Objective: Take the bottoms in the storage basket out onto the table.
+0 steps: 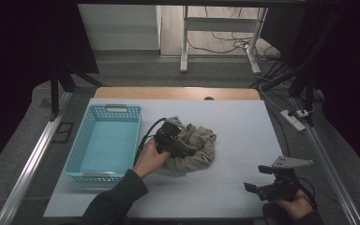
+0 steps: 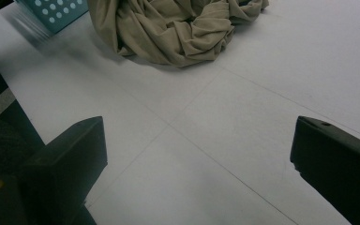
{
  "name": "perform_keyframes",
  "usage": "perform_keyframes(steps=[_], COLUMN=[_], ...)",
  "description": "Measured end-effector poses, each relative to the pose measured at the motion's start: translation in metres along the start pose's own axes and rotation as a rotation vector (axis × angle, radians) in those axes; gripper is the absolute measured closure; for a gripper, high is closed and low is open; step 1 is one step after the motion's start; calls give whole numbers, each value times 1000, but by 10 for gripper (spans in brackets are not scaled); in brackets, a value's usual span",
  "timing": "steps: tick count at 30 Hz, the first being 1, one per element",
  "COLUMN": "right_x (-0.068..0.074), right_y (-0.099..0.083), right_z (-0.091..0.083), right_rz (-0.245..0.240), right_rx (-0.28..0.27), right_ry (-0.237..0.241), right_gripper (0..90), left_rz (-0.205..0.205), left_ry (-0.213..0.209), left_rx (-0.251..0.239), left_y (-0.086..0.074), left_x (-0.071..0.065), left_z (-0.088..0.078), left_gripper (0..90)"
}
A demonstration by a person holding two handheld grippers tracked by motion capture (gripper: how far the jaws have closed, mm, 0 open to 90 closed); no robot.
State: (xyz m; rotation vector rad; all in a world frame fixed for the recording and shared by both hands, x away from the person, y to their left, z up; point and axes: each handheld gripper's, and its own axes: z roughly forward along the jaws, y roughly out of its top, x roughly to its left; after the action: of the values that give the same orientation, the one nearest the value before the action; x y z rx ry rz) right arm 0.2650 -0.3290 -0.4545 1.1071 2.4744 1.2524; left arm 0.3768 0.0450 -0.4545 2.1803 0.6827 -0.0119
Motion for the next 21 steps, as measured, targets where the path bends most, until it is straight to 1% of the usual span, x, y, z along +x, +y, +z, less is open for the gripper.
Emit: perform_keyframes(steps=[9,14,21], right_x=[0,0,0], right_y=[0,0,0], right_z=[0,0,0], right_rz=[5,6,4], right_rx=[-2,-3,-2], right_ry=[-2,-2,-4], right_gripper=[36,32,29], left_rz=[-11,-17,-28], left_ry=[-7,2,3], left_rx=[-15,-15,-21], left_y=[-2,-5,-8], left_x=[-3,-3,-2], left_z=[-7,-9,-14], left_gripper=[0,0,0])
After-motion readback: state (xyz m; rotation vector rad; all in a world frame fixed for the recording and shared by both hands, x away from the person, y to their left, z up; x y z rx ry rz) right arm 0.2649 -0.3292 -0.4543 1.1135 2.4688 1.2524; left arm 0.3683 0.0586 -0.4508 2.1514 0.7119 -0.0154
